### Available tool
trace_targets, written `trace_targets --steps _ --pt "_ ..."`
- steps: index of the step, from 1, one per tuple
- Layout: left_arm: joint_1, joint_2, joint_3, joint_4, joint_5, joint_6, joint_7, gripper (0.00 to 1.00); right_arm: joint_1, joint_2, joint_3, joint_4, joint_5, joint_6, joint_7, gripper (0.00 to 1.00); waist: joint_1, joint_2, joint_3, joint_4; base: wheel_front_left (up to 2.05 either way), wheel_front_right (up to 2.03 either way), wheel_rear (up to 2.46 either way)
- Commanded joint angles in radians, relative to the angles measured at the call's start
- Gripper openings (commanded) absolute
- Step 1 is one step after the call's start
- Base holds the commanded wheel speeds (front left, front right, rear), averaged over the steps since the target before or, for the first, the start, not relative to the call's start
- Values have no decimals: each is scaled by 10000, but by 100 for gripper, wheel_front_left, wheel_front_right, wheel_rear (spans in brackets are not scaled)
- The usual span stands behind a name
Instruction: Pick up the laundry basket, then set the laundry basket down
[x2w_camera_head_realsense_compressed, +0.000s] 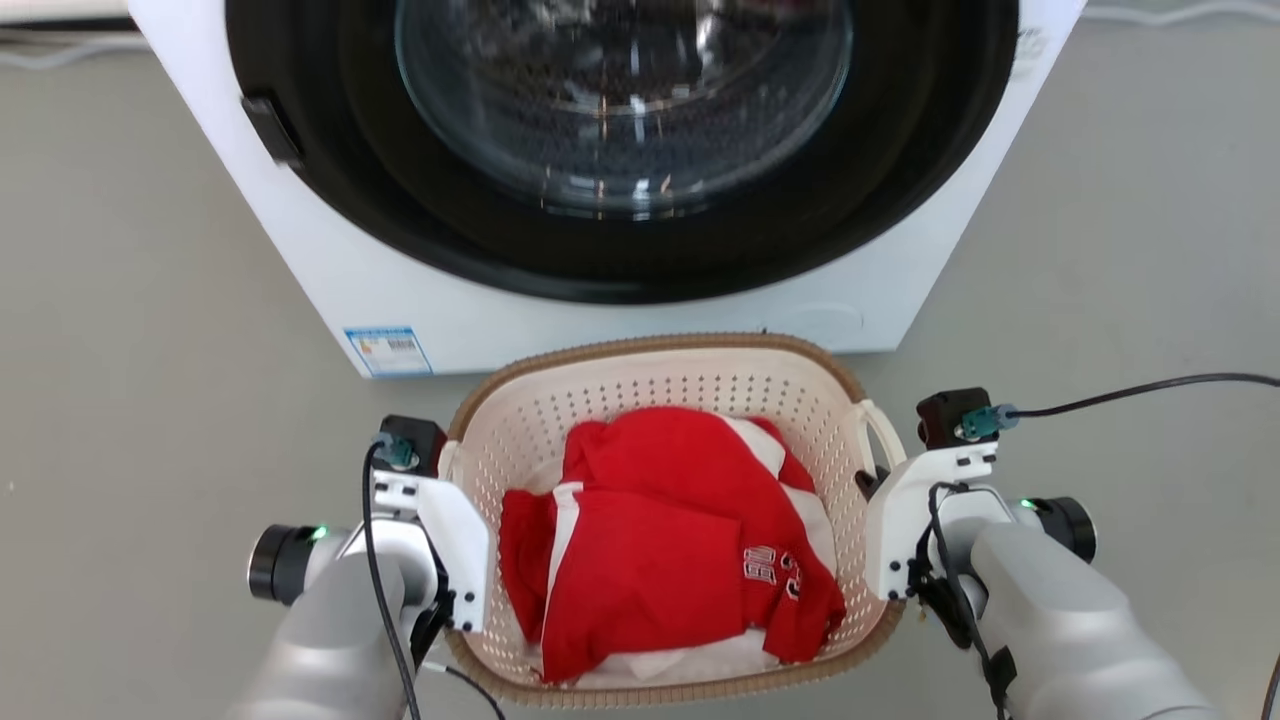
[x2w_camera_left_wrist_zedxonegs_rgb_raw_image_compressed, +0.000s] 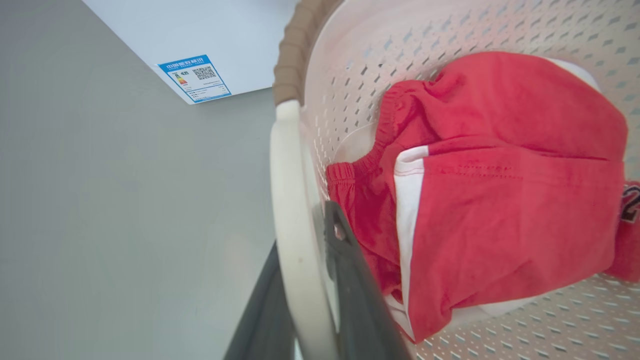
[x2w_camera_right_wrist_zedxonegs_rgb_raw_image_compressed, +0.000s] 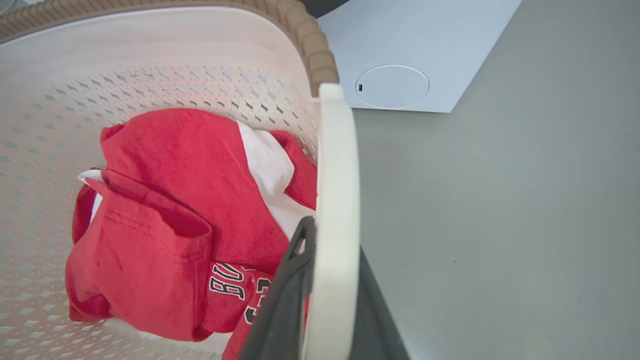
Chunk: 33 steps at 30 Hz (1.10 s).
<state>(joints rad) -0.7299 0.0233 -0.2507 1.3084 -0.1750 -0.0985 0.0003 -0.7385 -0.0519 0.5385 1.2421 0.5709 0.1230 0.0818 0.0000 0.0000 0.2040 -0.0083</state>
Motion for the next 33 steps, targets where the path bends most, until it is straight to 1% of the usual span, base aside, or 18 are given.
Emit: trace_targets --steps 1,7,13,25,33 --pt "63 437 91 -178 103 -63 -13 0 150 16 310 -210 54 77 99 0 0 0 -457 -25 0 0 0" --pt "420 416 -74 -177 40 -119 225 0 363 16 968 -261 416 77 250 0 0 0 -1214 -14 0 0 0" --pt "680 337 -253 -177 -99 -183 447 0 507 17 1365 -196 731 77 400 0 0 0 -1815 3 0 0 0" --pt "857 283 -443 -177 -553 -265 958 0 610 17 1891 -81 1339 77 631 0 0 0 -2345 -35 0 0 0" --pt "938 276 -687 -177 -694 -295 1229 0 578 17 2261 -165 1686 77 798 0 0 0 -2499 -132 0 0 0"
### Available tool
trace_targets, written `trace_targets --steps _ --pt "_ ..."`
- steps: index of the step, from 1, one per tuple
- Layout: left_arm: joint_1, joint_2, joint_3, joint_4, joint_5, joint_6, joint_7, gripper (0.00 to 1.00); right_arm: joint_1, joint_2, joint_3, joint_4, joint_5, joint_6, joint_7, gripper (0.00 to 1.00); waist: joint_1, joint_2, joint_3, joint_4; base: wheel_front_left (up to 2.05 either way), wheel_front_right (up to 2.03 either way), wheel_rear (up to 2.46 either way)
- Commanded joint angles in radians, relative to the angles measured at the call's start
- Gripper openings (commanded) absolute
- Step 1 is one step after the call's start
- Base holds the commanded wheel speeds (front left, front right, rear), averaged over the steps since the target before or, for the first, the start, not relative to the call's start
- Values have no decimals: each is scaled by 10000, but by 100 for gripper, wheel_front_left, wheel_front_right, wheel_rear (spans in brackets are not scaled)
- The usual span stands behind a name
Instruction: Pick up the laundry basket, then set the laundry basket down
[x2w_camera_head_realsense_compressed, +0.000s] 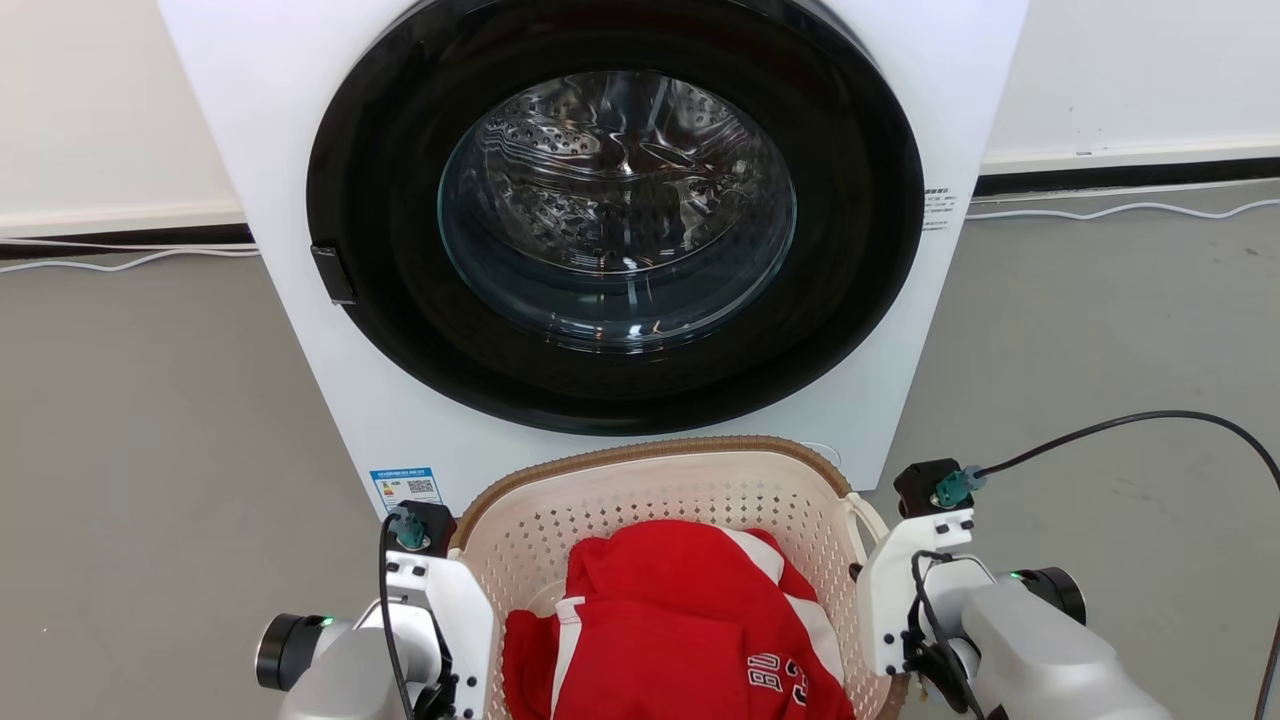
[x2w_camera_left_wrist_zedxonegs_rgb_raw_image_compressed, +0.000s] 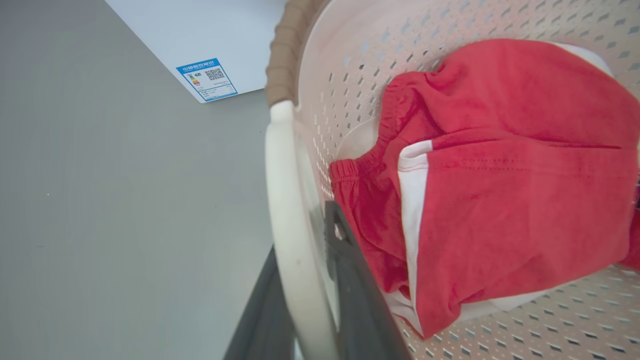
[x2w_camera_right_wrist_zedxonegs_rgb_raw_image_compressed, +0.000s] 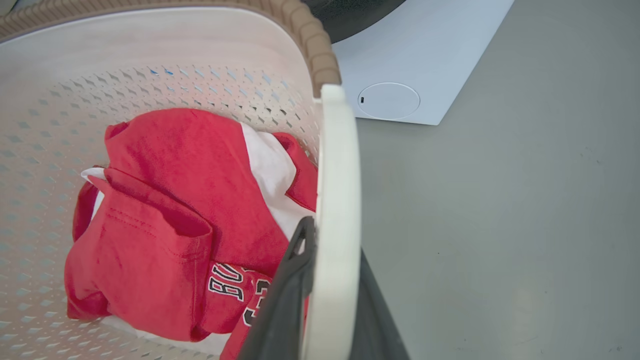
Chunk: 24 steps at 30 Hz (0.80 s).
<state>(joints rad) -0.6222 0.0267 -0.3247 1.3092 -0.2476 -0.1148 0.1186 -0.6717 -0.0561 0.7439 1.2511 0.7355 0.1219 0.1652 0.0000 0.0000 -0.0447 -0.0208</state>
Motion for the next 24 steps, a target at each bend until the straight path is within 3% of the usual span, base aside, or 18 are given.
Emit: trace_targets --steps 1,24 --pt "-134 242 29 -184 18 -134 68 0 -91 59 255 -251 80 88 2 0 0 0 -22 -14 0 0 0" --pt "-179 319 -404 -184 -258 -153 362 0 -94 59 1080 -321 942 88 177 0 0 0 47 -102 0 0 0"
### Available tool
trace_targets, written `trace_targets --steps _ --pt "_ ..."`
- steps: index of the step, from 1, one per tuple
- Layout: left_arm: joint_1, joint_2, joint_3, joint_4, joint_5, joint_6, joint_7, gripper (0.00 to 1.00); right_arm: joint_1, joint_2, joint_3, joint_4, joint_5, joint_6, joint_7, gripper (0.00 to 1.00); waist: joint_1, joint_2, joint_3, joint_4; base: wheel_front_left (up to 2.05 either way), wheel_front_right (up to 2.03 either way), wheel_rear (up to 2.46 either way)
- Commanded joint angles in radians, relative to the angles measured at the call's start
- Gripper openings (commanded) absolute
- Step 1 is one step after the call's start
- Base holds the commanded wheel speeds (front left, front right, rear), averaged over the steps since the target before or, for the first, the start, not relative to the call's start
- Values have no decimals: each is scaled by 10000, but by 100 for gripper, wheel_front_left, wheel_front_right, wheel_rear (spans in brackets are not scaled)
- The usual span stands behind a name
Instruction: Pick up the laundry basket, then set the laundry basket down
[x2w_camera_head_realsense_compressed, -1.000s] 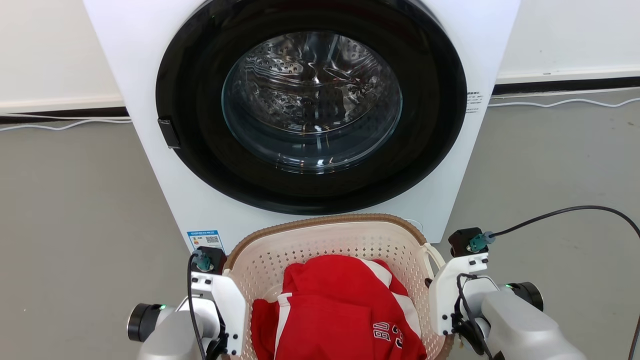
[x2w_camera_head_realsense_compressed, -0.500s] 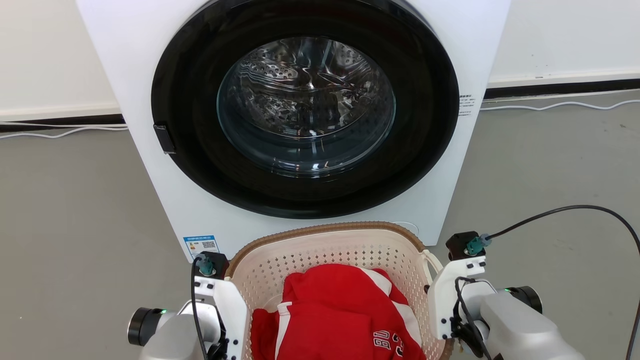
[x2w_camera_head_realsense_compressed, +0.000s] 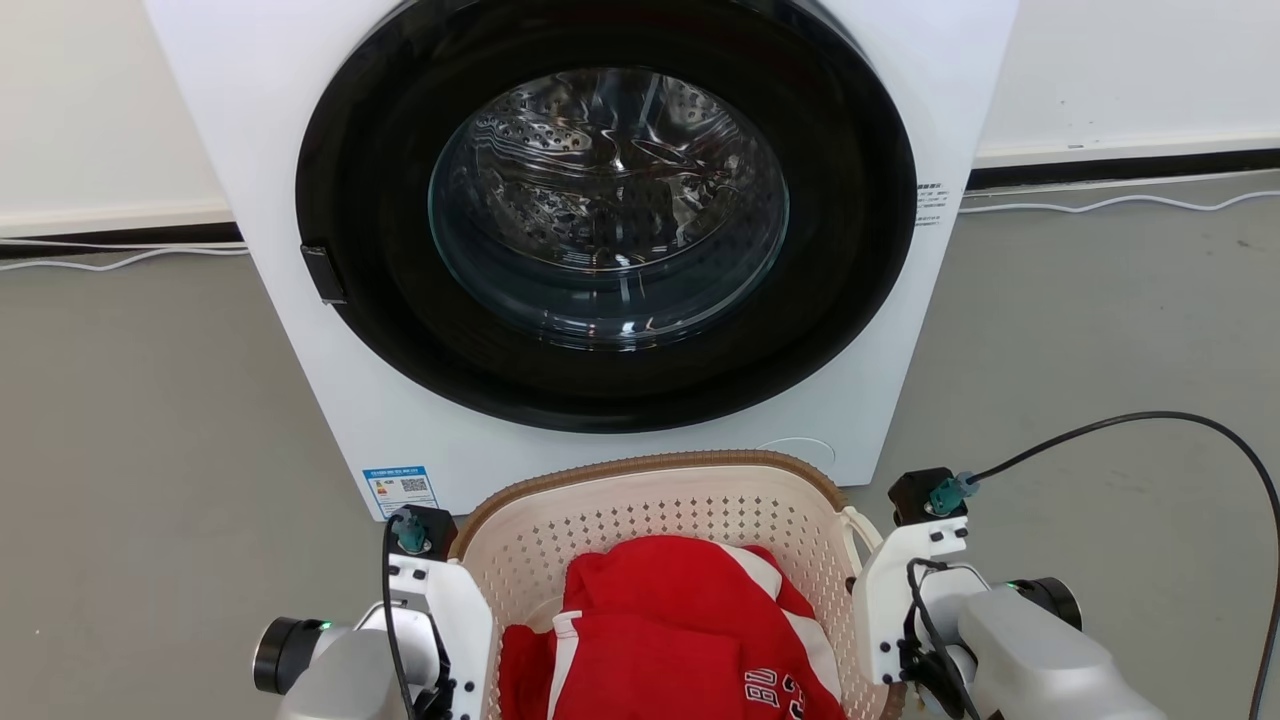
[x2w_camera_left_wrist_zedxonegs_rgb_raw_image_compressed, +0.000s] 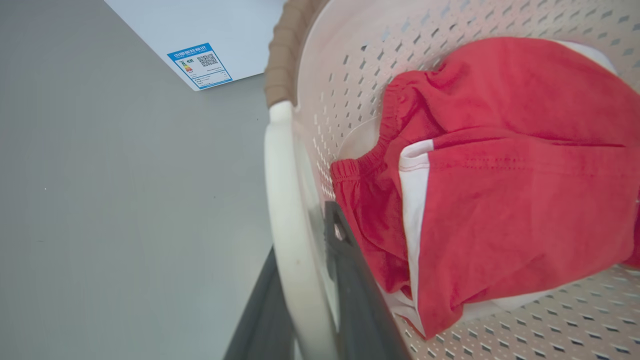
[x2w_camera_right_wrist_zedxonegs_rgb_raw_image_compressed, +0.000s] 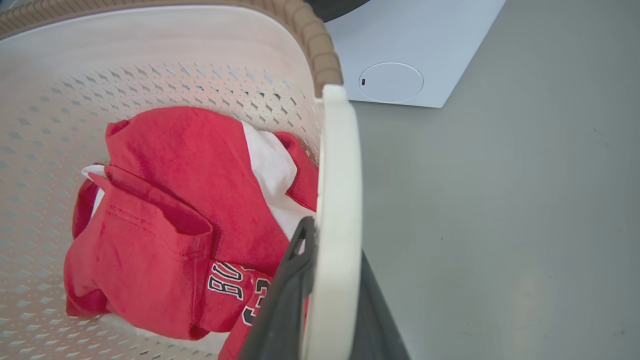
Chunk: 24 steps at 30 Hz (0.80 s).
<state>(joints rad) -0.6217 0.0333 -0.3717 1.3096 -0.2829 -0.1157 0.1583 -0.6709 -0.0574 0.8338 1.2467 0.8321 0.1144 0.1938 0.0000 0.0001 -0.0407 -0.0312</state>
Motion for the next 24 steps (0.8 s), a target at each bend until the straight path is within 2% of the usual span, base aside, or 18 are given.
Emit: trace_targets --steps 1,13,24 --pt "-192 262 43 -188 90 -144 -30 0 -112 72 214 -278 10 163 -116 0 0 -1 20 5 0 0 0" --pt "-258 359 -130 -188 -44 -146 -85 0 -235 72 576 -328 407 163 -408 0 0 -1 267 35 0 0 0" --pt "-467 507 -240 -188 -119 -52 -497 0 -529 72 931 -441 624 163 -1144 0 0 -1 1319 8 0 0 0"
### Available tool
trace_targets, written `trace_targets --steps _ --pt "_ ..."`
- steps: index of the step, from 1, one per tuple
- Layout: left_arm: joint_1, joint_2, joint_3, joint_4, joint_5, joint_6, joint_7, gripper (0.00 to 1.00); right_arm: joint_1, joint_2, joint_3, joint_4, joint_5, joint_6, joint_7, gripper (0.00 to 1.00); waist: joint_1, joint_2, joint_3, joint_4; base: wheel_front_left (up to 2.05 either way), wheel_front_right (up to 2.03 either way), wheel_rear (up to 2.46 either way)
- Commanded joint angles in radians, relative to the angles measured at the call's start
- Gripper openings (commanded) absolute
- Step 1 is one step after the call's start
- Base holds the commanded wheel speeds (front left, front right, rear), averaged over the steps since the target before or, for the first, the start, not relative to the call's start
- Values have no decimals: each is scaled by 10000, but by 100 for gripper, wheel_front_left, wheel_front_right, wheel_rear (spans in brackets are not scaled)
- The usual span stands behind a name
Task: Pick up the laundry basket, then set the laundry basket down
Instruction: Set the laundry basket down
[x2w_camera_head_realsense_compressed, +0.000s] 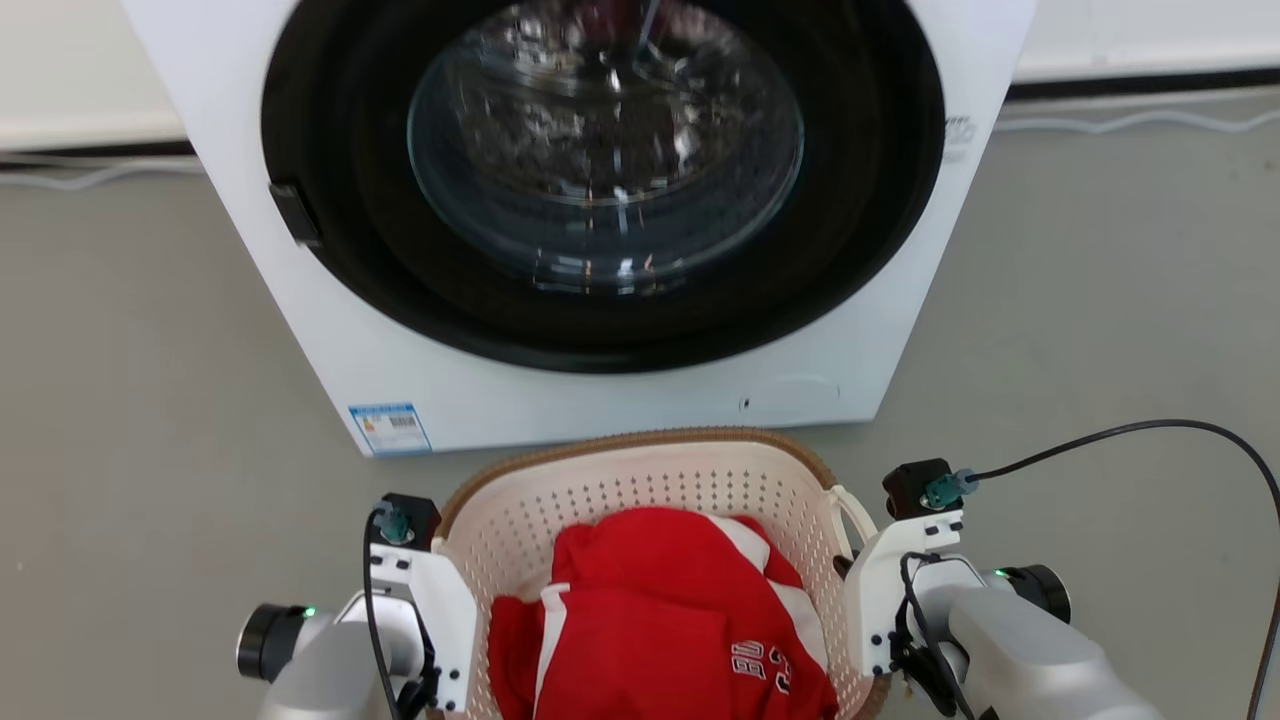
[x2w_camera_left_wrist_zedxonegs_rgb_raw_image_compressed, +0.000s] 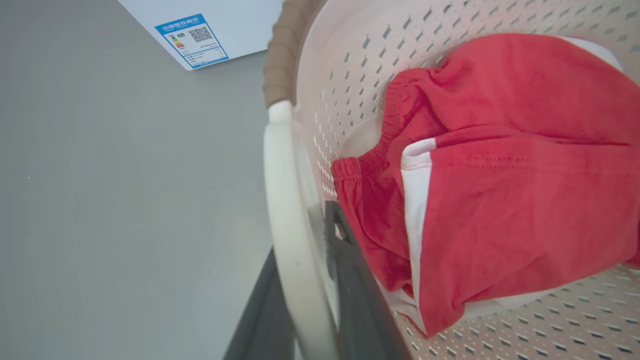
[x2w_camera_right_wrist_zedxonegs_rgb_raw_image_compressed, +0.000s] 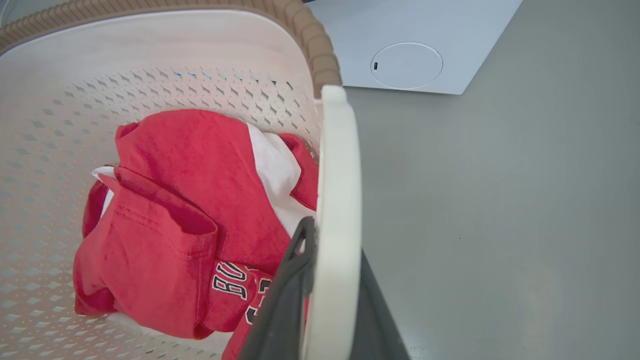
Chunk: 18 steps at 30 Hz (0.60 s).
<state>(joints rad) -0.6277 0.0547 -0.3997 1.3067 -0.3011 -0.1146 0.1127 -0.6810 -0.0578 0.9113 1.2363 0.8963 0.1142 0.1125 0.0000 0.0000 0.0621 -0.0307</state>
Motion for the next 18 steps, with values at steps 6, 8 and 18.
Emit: trace_targets --steps 6,8,18 --pt "-723 355 -31 -159 67 -21 -331 0 -701 76 264 -357 77 165 -674 0 0 0 1030 1 0 0 0" --pt "-844 375 -79 -172 89 -11 -511 0 -810 76 321 -371 98 165 -823 0 0 0 1318 4 0 0 0" --pt "-1416 499 -281 -194 148 149 -1246 0 -1473 76 641 -337 163 165 -1463 0 0 0 2917 0 0 0 0"
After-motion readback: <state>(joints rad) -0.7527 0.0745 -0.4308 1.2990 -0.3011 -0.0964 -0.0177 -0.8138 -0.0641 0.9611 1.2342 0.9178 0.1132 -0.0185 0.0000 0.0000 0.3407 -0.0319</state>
